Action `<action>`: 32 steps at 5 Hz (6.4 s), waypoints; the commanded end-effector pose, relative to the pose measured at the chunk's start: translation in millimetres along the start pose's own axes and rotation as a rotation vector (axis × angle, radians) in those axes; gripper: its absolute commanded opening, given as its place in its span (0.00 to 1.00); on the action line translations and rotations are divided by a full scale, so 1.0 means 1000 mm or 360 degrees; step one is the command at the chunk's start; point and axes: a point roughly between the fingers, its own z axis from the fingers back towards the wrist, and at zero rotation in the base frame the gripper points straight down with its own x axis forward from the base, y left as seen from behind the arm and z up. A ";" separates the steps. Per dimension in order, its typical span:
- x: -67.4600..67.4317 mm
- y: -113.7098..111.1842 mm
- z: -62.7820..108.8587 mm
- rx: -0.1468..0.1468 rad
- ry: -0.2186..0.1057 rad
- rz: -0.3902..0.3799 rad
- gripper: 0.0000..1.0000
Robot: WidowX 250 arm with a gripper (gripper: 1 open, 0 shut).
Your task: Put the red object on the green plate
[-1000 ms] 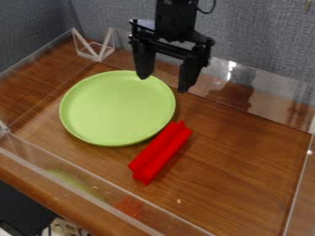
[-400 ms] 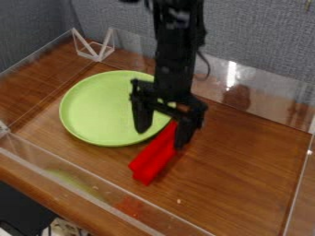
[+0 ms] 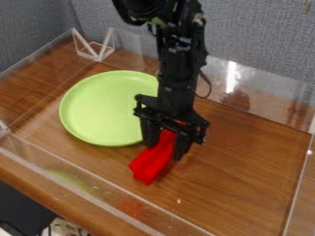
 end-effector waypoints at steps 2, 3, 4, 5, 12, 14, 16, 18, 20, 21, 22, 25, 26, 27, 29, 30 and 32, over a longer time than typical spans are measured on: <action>-0.002 -0.010 0.007 -0.0014 -0.0104 -0.0027 1.00; -0.003 -0.011 0.009 -0.0021 -0.0126 -0.0031 1.00; -0.001 -0.009 0.005 -0.0015 -0.0118 -0.0025 0.00; 0.000 -0.005 0.005 -0.0006 -0.0123 -0.0020 0.00; 0.010 -0.004 0.020 -0.0001 -0.0232 0.0013 1.00; 0.011 -0.003 0.016 0.0017 -0.0230 0.0000 0.00; 0.010 0.000 0.005 0.0021 -0.0187 0.0004 0.00; 0.006 0.024 0.044 0.0067 -0.0287 0.0051 0.00; 0.014 0.068 0.068 0.0091 -0.0366 0.0149 0.00; 0.019 0.078 0.064 0.0084 -0.0356 0.0154 0.00; 0.022 0.085 0.055 0.0083 -0.0329 0.0163 0.00; 0.031 0.099 0.039 0.0083 -0.0293 0.0193 1.00; 0.029 0.101 0.047 0.0095 -0.0326 0.0208 1.00; 0.030 0.103 0.034 0.0102 -0.0289 0.0219 1.00; 0.030 0.107 0.007 0.0112 -0.0209 0.0242 1.00; 0.029 0.107 0.002 0.0115 -0.0200 0.0249 0.00; 0.018 0.100 0.043 0.0097 -0.0343 0.0255 0.00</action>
